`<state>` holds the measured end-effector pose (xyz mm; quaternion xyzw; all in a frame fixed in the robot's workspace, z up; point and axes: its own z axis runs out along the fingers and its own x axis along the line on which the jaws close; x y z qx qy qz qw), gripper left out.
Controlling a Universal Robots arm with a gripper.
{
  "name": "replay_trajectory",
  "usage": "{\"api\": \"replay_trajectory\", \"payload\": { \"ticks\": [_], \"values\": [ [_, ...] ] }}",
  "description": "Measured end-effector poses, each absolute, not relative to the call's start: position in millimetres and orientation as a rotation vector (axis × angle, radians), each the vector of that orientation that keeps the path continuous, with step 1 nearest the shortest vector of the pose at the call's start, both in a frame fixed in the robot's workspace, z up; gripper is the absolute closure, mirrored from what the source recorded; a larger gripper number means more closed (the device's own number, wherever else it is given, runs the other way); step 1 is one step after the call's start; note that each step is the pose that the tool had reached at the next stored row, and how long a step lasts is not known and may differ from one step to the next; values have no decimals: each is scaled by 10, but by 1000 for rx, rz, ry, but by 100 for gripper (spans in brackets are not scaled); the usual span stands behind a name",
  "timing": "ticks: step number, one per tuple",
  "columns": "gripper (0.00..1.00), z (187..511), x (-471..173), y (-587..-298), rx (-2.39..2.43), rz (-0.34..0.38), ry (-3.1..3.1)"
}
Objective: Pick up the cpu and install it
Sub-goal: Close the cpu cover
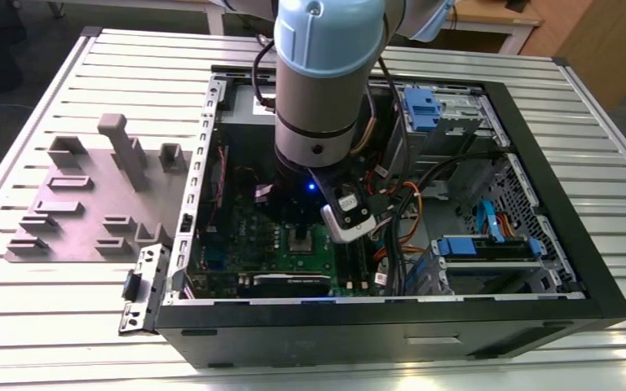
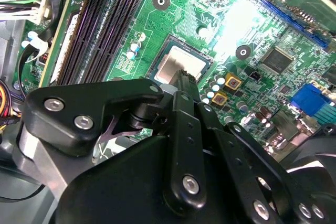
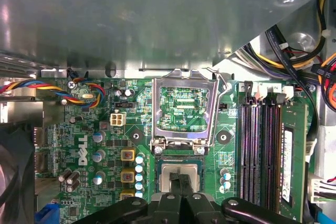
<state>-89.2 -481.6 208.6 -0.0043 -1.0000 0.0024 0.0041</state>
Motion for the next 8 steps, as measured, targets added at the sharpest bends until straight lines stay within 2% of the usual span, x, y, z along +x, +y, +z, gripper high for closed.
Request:
{"api": "replay_trajectory", "payload": {
  "ticks": [8],
  "values": [
    [89, 2187, -891, -4804, -13, 8, -3133]
  ]
}}
